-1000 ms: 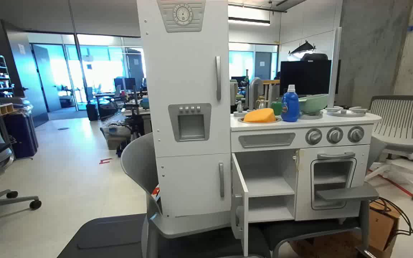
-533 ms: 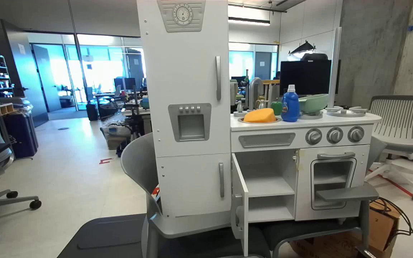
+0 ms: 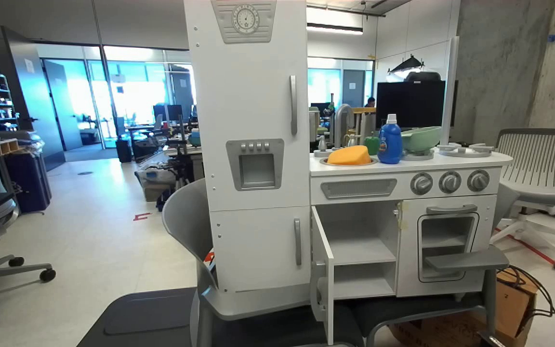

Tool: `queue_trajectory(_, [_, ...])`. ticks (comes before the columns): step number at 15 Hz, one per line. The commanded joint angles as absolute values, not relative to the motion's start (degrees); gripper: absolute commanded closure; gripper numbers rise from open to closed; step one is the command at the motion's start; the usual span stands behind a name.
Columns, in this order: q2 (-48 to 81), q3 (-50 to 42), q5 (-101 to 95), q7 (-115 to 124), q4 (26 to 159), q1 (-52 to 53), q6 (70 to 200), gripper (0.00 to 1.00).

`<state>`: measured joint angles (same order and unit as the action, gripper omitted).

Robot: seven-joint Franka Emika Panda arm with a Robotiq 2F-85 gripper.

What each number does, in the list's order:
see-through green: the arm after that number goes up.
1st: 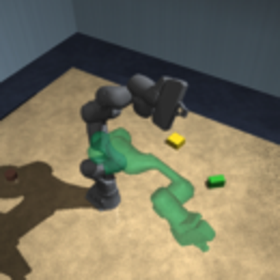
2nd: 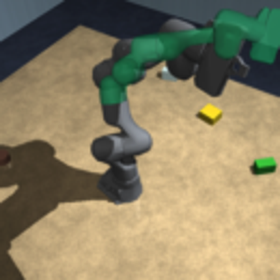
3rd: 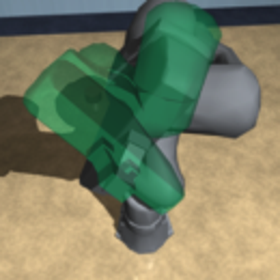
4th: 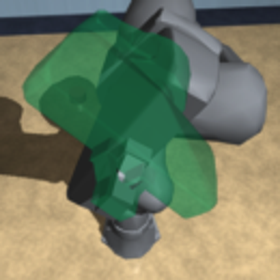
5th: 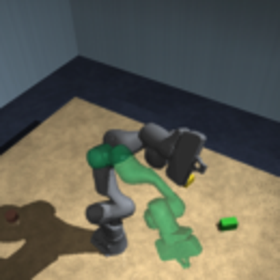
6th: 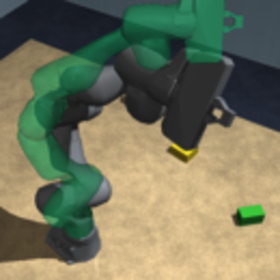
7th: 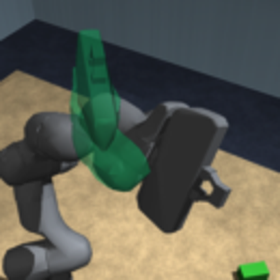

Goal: Pick the blue bottle and the orange object and put them in the bottom drawer, the close the drawer door

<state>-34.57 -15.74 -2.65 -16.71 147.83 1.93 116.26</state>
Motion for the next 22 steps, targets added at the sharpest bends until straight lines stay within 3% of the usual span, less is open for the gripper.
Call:
queue_trajectory(1, [-19.8,-15.5,-3.7,-13.0,135.4,3.2,118.4,0.0])
queue_trajectory(16, [29.3,-6.9,-4.2,-6.1,85.4,-2.2,126.8,0.0])
queue_trajectory(22, [42.0,-3.4,-2.5,-11.7,66.7,-5.0,119.8,0.0])
